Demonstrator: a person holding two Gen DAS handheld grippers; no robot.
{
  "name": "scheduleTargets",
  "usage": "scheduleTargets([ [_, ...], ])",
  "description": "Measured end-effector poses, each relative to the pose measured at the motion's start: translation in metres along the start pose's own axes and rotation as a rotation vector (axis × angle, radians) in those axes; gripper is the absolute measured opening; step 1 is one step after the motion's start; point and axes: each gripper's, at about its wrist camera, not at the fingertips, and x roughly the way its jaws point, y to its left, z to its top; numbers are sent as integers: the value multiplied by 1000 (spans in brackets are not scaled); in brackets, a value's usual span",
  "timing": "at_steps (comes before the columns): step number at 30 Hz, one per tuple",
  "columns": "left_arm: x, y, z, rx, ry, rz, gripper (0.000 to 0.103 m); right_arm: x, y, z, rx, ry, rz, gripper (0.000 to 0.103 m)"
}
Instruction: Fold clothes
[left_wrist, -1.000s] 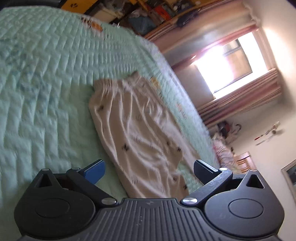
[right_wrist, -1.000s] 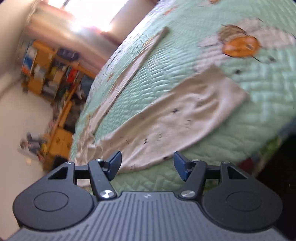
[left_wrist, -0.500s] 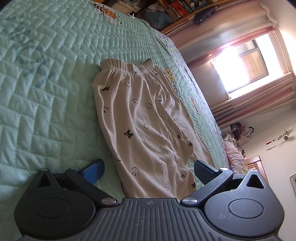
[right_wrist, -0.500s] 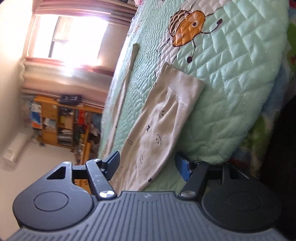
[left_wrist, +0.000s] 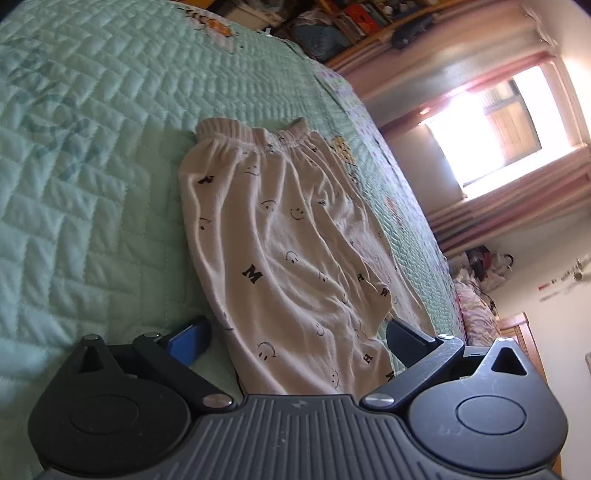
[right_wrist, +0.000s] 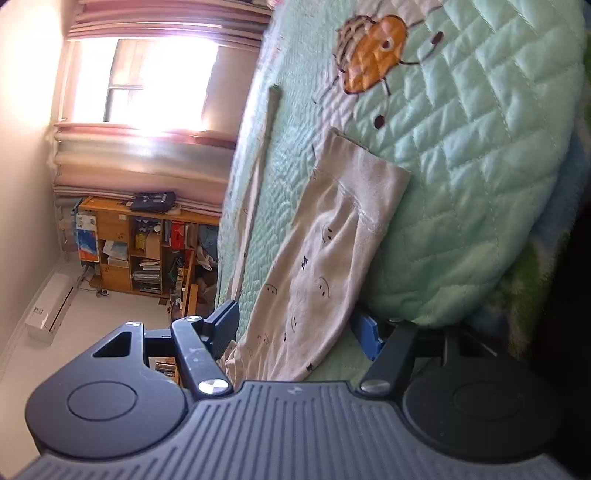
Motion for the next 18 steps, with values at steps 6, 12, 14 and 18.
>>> scheduleTargets([
  [6,-10,-5,1,8,-9,30,101,-23,16,0,-63,94,-72,73],
  [12,-32,-21,6,74,-97,46,100,-12,51,-20,-163,277,-13,73],
  [14,-34,-33,12,122,-109,33,101,-3,62,-25,-174,321,39,73],
  [18,-20,-59,36,233,-81,24,100,26,85,-25,-219,362,84,73],
])
